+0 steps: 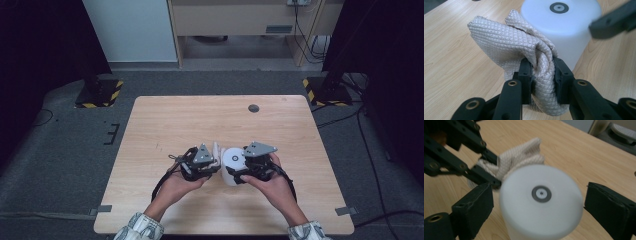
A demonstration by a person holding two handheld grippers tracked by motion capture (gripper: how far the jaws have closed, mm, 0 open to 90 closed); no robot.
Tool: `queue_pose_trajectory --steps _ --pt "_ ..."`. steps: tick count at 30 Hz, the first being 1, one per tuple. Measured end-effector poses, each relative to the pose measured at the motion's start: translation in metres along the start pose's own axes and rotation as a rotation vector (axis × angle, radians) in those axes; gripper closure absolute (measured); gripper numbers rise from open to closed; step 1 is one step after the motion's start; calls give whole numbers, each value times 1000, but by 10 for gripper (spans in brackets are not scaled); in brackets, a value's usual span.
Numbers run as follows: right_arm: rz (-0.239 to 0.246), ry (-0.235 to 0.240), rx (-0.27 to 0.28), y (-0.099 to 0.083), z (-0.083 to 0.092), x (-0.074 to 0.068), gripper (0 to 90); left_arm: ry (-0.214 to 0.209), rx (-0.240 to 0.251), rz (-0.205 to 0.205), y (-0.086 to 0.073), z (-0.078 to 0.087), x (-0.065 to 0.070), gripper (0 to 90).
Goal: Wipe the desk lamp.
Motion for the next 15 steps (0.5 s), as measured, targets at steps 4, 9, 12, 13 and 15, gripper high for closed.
queue_pose_trajectory --steps 4,9,12,13,15 --pt "23 11 0 11 3 5 180 3 -8 -17 3 2 4 706" --pt "15 38 -22 11 1 13 180 -3 -2 -23 2 0 9 706" --pt "5 36 -42 6 -3 18 176 -10 2 -19 0 -2 11 706" --pt "-6 39 -43 5 -4 18 177 -10 1 -19 -1 -3 11 706" --pt "-39 57 -38 2 -5 19 190 -11 -4 -18 -3 -6 11 706"
Point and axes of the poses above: each handheld gripper's, and its own axes: z roughly backward along the jaws, y roughly out of its top, x roughly to its right, the point moved 8 cm from there along -z, roughly forward along the jaws, and after that the axes turned 5 degrees about -y, right-handed, at the moved point
